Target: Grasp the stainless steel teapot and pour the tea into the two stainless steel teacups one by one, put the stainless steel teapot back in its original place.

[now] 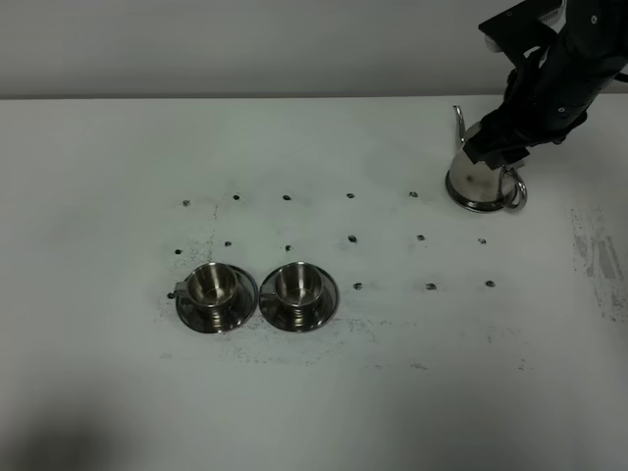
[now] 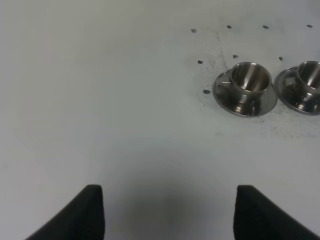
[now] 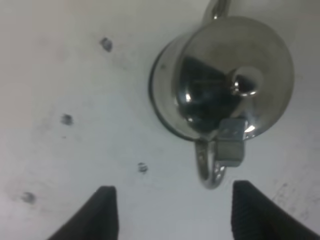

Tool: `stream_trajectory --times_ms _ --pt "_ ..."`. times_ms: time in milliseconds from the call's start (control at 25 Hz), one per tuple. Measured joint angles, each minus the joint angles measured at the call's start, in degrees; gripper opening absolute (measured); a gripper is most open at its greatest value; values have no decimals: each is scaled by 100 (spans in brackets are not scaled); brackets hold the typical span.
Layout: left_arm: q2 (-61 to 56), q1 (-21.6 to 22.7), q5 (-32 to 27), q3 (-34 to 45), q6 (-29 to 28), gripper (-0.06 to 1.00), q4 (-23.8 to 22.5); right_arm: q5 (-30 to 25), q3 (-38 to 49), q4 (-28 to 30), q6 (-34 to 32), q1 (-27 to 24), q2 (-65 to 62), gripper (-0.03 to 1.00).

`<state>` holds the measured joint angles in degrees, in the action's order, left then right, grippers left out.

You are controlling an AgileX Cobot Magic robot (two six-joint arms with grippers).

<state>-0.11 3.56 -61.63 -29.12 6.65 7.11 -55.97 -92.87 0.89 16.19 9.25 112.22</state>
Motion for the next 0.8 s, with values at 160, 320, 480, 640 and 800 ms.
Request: stream_trajectory --times_ms 160,320,480,640,800 --pt "0 0 0 0 0 54 0 -160 -253 -11 180 -137 346 53" --pt "0 0 0 0 0 54 0 -430 -633 -147 291 -259 700 54" --pt "0 0 0 0 0 54 0 -754 -1090 -151 304 -336 1012 54" --pt "0 0 0 0 0 54 0 -924 -1323 -151 309 -387 1253 54" --pt "0 0 0 0 0 54 0 -943 -1334 -151 311 -403 1370 54"
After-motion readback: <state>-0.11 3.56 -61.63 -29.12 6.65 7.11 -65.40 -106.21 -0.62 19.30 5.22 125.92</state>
